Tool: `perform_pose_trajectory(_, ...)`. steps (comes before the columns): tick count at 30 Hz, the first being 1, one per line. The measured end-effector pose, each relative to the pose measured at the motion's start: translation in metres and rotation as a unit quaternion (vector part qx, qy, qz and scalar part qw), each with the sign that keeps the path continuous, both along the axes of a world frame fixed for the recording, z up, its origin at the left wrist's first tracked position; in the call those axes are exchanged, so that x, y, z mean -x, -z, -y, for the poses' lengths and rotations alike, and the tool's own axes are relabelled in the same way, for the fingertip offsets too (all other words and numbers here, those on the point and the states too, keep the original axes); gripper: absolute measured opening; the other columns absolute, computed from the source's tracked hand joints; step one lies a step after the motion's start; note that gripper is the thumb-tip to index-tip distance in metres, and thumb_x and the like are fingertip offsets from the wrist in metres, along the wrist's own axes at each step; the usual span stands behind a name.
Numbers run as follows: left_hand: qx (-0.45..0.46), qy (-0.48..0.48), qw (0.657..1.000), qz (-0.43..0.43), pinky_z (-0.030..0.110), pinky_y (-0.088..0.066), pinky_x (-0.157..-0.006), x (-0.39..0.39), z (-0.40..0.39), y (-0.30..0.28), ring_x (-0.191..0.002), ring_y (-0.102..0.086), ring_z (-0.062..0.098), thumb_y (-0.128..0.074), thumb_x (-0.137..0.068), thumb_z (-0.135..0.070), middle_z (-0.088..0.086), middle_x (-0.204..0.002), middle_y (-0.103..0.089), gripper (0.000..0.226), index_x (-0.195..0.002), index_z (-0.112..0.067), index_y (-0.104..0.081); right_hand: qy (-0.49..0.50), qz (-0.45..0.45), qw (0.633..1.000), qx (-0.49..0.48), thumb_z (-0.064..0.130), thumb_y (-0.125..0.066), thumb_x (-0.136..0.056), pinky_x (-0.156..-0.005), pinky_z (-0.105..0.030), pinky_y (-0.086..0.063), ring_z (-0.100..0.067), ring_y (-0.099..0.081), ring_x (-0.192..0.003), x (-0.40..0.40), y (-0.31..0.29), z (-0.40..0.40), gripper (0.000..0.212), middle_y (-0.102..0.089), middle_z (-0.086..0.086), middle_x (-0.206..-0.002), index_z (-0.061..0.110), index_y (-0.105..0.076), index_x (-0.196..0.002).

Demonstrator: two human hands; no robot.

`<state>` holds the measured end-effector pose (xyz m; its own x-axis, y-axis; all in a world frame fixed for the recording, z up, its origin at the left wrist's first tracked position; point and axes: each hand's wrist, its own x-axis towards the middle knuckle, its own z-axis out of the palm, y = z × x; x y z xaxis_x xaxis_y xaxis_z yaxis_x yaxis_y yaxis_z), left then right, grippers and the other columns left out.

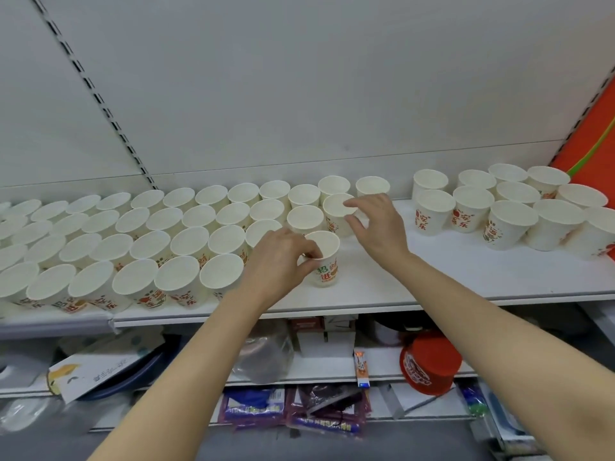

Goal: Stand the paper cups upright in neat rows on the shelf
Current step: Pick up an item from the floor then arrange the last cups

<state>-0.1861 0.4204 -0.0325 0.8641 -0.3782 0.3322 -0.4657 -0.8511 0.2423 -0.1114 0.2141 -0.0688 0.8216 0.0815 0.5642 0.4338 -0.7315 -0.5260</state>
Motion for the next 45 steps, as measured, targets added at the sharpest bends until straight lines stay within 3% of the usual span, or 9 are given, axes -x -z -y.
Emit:
perform_pose_trajectory(6,0.114,0.008,0.99,-0.079,0.036,-0.047,-0.08,-0.019,0.026,-0.016,-0.089,-0.055,0.008,-0.07,-0.086,-0.037,-0.014,-0.089,-0.07,0.008,-0.089,-0.03,-0.073,-0.148,-0.2,0.941,-0.229,0.027,-0.083,-0.072,-0.089,-0.023,-0.048,-0.005,-0.057,-0.109,0.065,-0.003,0.018,0.067,-0.06,0.013,-0.122,0.03,-0.051,-0.131)
perform_pose_trajectory(13,0.158,0.088,0.973,-0.142,0.026,-0.045,-0.077,-0.031,0.088,-0.023,-0.086,-0.056,-0.003,-0.071,-0.085,-0.036,-0.021,-0.08,-0.064,0.01,-0.091,-0.029,-0.075,-0.028,-0.225,0.935,-0.274,0.031,-0.084,-0.068,-0.077,-0.016,-0.047,-0.004,-0.057,-0.091,0.07,-0.002,0.033,0.077,-0.059,0.014,-0.102,0.035,-0.043,-0.133)
perform_pose_trajectory(16,0.196,0.086,0.972,-0.095,0.022,-0.043,-0.085,-0.051,0.09,-0.02,-0.1,-0.054,-0.004,-0.066,-0.086,-0.047,-0.019,-0.1,-0.068,0.026,-0.105,-0.03,-0.072,0.03,-0.219,0.944,-0.246,0.031,-0.083,-0.069,-0.083,-0.025,-0.046,-0.012,-0.053,-0.099,0.057,-0.003,0.049,0.08,-0.055,0.006,-0.11,0.028,-0.04,-0.136)
perform_pose_trajectory(20,-0.025,-0.034,0.998,-0.042,0.038,-0.036,-0.098,-0.098,0.069,-0.012,-0.119,-0.048,0.025,-0.068,-0.08,-0.043,-0.003,-0.128,-0.059,0.046,-0.123,-0.029,-0.061,0.07,-0.223,0.953,-0.192,0.024,-0.085,-0.065,-0.082,-0.026,-0.041,-0.015,-0.051,-0.103,0.031,0.001,0.06,0.078,-0.055,0.002,-0.117,0.02,-0.042,-0.13)
perform_pose_trajectory(24,-0.208,-0.049,0.976,-0.051,0.035,-0.025,-0.097,-0.113,0.06,-0.006,-0.116,-0.046,0.026,-0.063,-0.082,-0.024,-0.001,-0.119,-0.062,0.036,-0.118,-0.029,-0.063,0.066,-0.203,0.97,-0.116,0.018,-0.08,-0.064,-0.083,-0.028,-0.038,-0.019,-0.046,-0.114,0.002,0.013,0.055,0.072,-0.05,-0.002,-0.123,0.016,-0.043,-0.124)
perform_pose_trajectory(29,-0.218,-0.056,0.974,-0.014,0.036,-0.022,-0.097,-0.113,0.068,0.001,-0.096,-0.051,0.025,-0.055,-0.083,-0.018,-0.003,-0.075,-0.059,0.013,-0.072,-0.023,-0.061,0.053,-0.189,0.978,-0.07,0.015,-0.075,-0.065,-0.082,-0.032,-0.039,-0.023,-0.044,-0.112,-0.019,0.019,0.048,0.065,-0.05,-0.006,-0.118,0.013,-0.043,-0.121)
perform_pose_trajectory(36,-0.232,-0.043,0.972,0.006,0.034,-0.023,-0.096,-0.111,0.079,0.006,-0.084,-0.053,0.023,-0.054,-0.084,-0.026,-0.005,-0.065,-0.049,0.019,-0.066,-0.022,-0.051,0.028,-0.189,0.979,-0.069,0.016,-0.075,-0.067,-0.08,-0.032,-0.041,-0.022,-0.046,-0.116,-0.03,0.021,0.046,0.07,-0.05,-0.002,-0.126,0.015,-0.041,-0.128)
perform_pose_trajectory(40,-0.181,-0.041,0.982,-0.029,0.034,-0.032,-0.096,-0.112,0.081,-0.003,-0.092,-0.059,0.02,-0.066,-0.08,-0.044,-0.007,-0.082,-0.064,0.019,-0.084,-0.026,-0.065,0.022,-0.181,0.981,-0.072,0.021,-0.078,-0.068,-0.085,-0.032,-0.04,-0.023,-0.044,-0.121,-0.024,0.019,0.049,0.08,-0.049,-0.001,-0.131,0.016,-0.037,-0.136)
perform_pose_trajectory(45,0.09,-0.021,0.995,-0.048,0.031,-0.049,-0.083,-0.109,0.1,-0.027,-0.093,-0.062,0.007,-0.081,-0.071,-0.043,-0.011,-0.098,-0.067,0.037,-0.103,-0.027,-0.069,0.042,-0.07,0.994,-0.071,0.026,-0.072,-0.081,-0.099,-0.026,-0.035,-0.02,-0.043,-0.126,0.003,0.011,0.071,0.065,-0.051,-0.004,-0.135,0.012,-0.043,-0.138)
